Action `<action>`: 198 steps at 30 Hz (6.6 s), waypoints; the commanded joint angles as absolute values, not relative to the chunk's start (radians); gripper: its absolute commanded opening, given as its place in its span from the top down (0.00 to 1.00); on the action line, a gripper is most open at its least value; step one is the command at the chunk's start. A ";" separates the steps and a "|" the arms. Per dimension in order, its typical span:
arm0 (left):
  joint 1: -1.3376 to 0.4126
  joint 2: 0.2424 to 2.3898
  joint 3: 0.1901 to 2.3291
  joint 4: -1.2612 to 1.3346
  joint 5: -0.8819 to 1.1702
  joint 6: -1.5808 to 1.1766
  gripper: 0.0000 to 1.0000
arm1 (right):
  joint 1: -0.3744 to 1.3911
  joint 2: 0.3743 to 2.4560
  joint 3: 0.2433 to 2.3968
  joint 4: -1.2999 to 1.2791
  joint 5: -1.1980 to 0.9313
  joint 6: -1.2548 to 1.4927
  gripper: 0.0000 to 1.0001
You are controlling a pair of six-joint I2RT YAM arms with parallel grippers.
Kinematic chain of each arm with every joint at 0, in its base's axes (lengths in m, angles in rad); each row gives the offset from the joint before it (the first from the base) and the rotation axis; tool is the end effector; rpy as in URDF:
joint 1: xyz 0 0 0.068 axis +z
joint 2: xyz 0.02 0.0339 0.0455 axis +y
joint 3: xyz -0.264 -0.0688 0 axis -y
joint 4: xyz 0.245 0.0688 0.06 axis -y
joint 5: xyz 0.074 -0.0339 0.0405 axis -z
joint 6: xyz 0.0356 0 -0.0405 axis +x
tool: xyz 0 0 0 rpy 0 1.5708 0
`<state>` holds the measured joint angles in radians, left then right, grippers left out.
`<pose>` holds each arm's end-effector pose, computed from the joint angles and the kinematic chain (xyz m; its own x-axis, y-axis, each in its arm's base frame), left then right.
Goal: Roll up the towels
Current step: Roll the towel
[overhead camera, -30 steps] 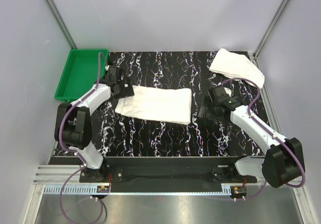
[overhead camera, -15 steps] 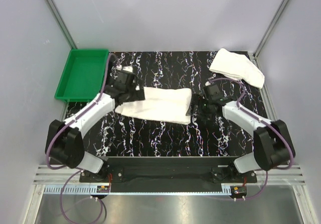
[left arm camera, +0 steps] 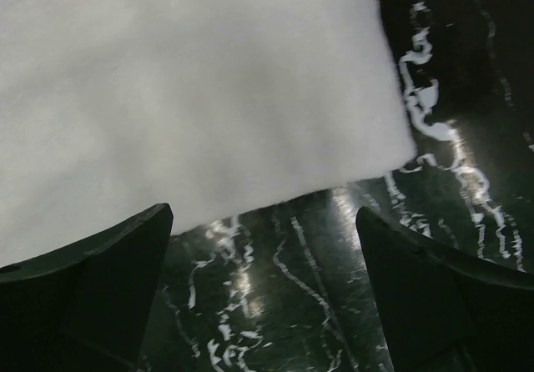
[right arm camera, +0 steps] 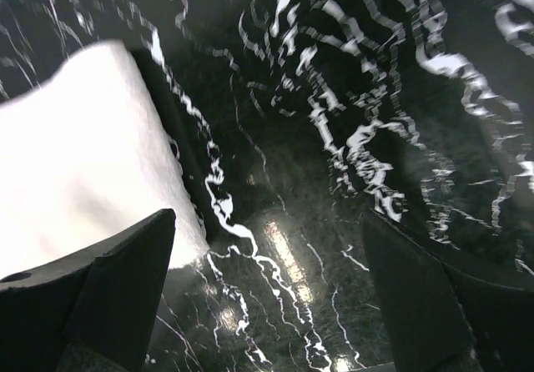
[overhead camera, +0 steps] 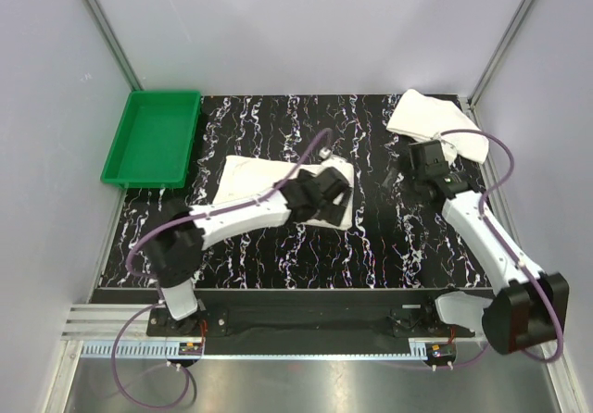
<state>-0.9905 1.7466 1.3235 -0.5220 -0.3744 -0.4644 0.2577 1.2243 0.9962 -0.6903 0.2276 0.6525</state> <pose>0.2176 -0.3081 0.2407 -0.6934 0.2973 -0.6564 0.3919 0.9200 0.0027 0.2424 0.0556 0.2785 -0.6809 0.4323 -0.5912 0.3745 0.8992 0.2261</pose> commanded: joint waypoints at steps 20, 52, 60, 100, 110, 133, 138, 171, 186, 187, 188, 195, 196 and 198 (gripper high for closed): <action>-1.108 2.197 1.750 -0.600 -0.469 -0.528 0.07 | 0.242 1.028 0.976 -0.762 0.310 0.630 0.00; -0.937 1.810 1.099 0.296 0.287 -1.064 1.00 | 0.218 1.057 1.100 -0.710 0.016 0.503 0.00; -0.890 1.744 0.846 0.528 0.270 -1.282 1.00 | 0.218 1.088 1.042 -0.583 -0.235 0.544 0.00; -0.767 1.503 0.520 0.555 0.176 -1.594 1.00 | 0.225 1.330 0.772 -0.049 -0.658 0.707 0.47; -0.767 1.496 0.517 0.497 0.178 -1.574 1.00 | 0.345 1.502 0.828 0.038 -0.620 0.707 0.50; -0.767 1.617 0.445 0.583 0.259 -1.562 1.00 | 0.462 1.522 0.951 -0.049 -0.637 0.732 0.55; -0.767 1.640 0.454 0.595 0.267 -1.562 1.00 | 0.463 1.569 0.950 -0.048 -0.624 0.720 0.57; -0.916 1.135 0.630 -0.290 -0.224 -0.999 0.03 | 0.462 1.842 1.011 -0.118 -0.466 0.621 0.64; -1.252 1.443 1.003 -0.296 -0.531 -0.350 0.01 | 0.463 1.848 0.997 -0.126 -0.472 0.603 0.64; -1.262 1.468 1.024 -0.304 -0.535 -0.341 0.01 | 0.463 1.845 0.996 -0.124 -0.472 0.604 0.64; -1.278 1.512 1.029 -0.305 -0.540 -0.338 0.01 | 0.463 1.841 0.989 -0.123 -0.471 0.607 0.65; -1.281 1.684 1.068 -0.379 -0.534 -0.405 0.01 | 0.462 1.830 0.965 -0.118 -0.468 0.609 0.65; -1.282 1.703 1.080 -0.408 -0.535 -0.417 0.01 | 0.462 1.829 0.963 -0.120 -0.468 0.609 0.64; -1.282 1.756 1.092 -0.432 -0.551 -0.436 0.01 | 0.460 1.830 0.962 -0.120 -0.469 0.609 0.64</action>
